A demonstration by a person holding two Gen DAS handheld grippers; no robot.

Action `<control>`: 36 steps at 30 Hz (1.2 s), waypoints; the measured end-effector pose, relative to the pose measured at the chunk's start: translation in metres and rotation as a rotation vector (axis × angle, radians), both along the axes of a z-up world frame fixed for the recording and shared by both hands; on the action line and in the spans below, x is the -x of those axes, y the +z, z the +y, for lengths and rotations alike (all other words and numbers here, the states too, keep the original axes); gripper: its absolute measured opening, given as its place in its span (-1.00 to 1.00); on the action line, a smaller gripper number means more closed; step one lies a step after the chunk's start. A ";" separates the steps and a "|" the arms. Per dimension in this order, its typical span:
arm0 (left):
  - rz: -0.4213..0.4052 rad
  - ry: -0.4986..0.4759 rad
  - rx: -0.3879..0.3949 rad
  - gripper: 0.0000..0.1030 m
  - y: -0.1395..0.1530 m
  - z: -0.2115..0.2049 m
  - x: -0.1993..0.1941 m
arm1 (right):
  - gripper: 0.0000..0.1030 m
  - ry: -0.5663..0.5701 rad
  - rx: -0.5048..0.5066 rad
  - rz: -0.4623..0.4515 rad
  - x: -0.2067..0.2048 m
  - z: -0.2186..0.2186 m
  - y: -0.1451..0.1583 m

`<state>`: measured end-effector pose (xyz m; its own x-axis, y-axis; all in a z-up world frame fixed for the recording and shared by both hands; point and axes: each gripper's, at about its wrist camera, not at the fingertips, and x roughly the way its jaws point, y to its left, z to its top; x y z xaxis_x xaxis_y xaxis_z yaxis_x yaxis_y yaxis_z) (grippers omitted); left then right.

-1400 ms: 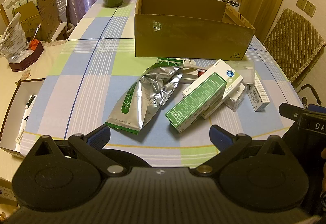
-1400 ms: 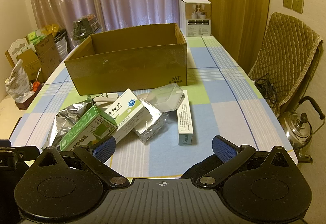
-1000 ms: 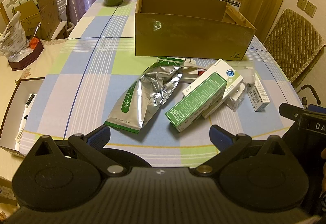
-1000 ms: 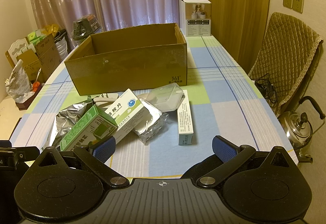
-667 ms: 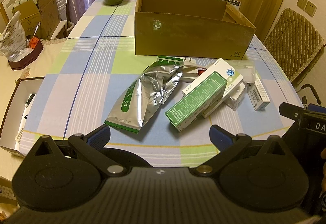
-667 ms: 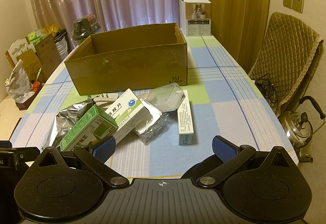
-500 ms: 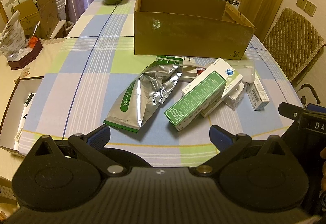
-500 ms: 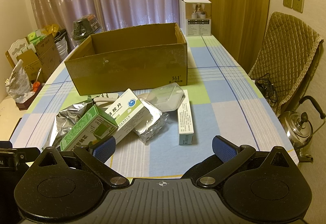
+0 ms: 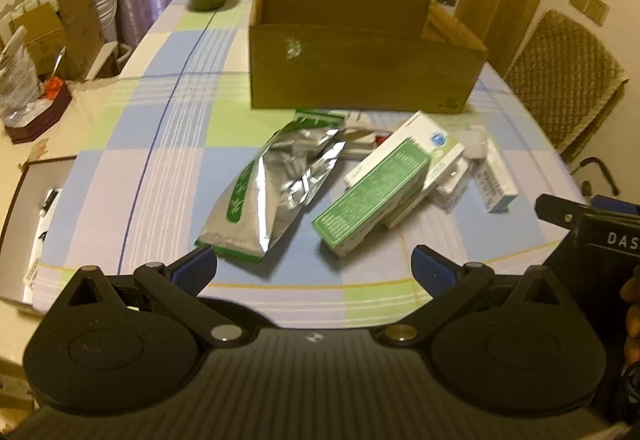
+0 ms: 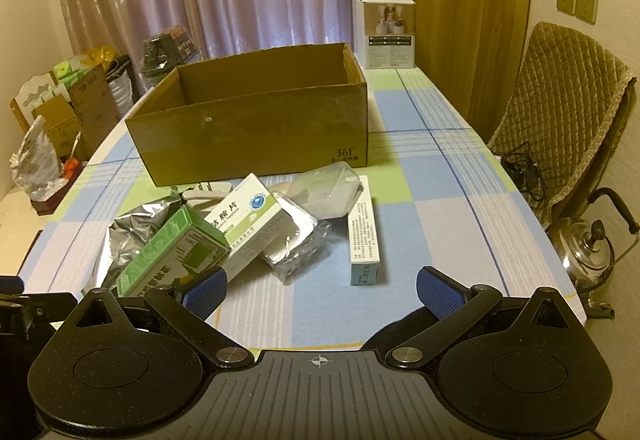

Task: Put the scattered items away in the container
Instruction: 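Grasp the green medicine box with the left tool while the right tool grasps the white Mecobalamin box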

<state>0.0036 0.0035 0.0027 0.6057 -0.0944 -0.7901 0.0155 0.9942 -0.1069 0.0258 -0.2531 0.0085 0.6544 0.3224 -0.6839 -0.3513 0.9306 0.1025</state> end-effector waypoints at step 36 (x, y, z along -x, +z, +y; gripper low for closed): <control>0.105 -0.727 -0.205 -0.51 -0.062 -0.048 -0.103 | 1.00 1.282 0.688 -0.347 -0.061 0.089 -0.060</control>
<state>0.1070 -0.0442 -0.0596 0.3683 -0.2862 -0.8846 0.6736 0.7379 0.0418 0.0868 -0.1643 -0.0517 0.3413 0.4766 -0.8102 -0.8596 -0.1905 -0.4742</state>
